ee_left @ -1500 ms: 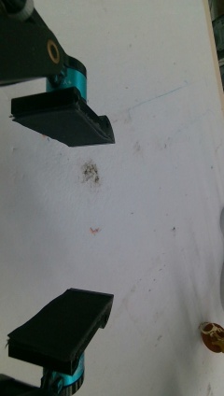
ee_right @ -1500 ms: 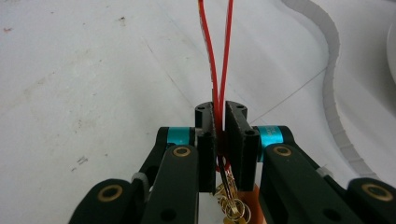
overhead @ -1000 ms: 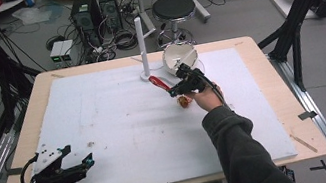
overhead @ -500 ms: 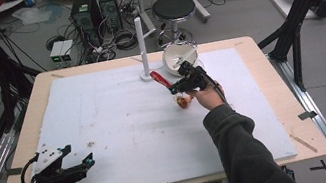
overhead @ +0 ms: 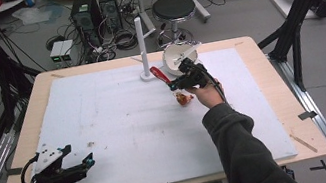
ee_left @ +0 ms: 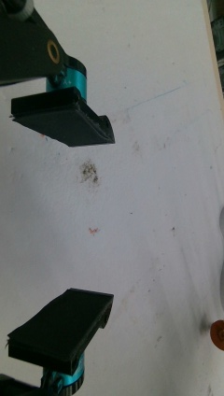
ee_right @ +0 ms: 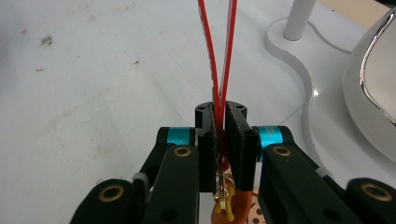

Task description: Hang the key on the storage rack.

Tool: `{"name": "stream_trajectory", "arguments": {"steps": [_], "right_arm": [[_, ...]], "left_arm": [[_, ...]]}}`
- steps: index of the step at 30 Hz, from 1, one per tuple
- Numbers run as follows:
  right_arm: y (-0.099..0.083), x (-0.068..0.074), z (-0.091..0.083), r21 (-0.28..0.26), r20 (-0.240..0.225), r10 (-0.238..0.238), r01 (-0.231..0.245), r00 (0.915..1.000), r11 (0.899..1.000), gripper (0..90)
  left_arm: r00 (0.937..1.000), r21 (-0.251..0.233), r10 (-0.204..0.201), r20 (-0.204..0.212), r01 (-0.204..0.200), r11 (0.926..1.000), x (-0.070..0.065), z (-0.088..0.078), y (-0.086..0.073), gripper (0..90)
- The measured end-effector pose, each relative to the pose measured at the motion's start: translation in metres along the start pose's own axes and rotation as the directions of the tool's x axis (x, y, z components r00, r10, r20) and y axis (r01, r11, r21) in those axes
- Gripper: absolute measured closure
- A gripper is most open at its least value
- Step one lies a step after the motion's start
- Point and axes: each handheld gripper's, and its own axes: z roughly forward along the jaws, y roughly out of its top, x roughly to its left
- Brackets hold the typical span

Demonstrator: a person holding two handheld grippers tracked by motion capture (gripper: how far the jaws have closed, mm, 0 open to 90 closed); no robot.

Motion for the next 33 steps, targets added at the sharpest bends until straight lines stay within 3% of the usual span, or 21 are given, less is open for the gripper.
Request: {"name": "stream_trajectory", "arguments": {"steps": [9, 18, 33], "right_arm": [[0.003, -0.002, -0.006, -0.02, 0.001, 0.009, -0.009, 1.0, 1.0, 83.2], [0.02, 0.002, -0.013, -0.044, 0.024, -0.012, 0.013, 0.9996, 0.999, 83.2], [0.039, 0.001, -0.009, -0.044, 0.065, -0.011, 0.014, 0.9978, 0.999, 83.2]], "left_arm": [[1.0, -0.002, 0.002, 0.001, -0.002, 1.0, 0.0, 0.001, 0.0, 19.7], [1.0, 0.0, -0.001, 0.0, 0.001, 1.0, 0.0, 0.0, 0.0, 19.7], [1.0, 0.0, -0.003, -0.001, 0.003, 1.0, 0.001, 0.001, 0.0, 19.7]]}}
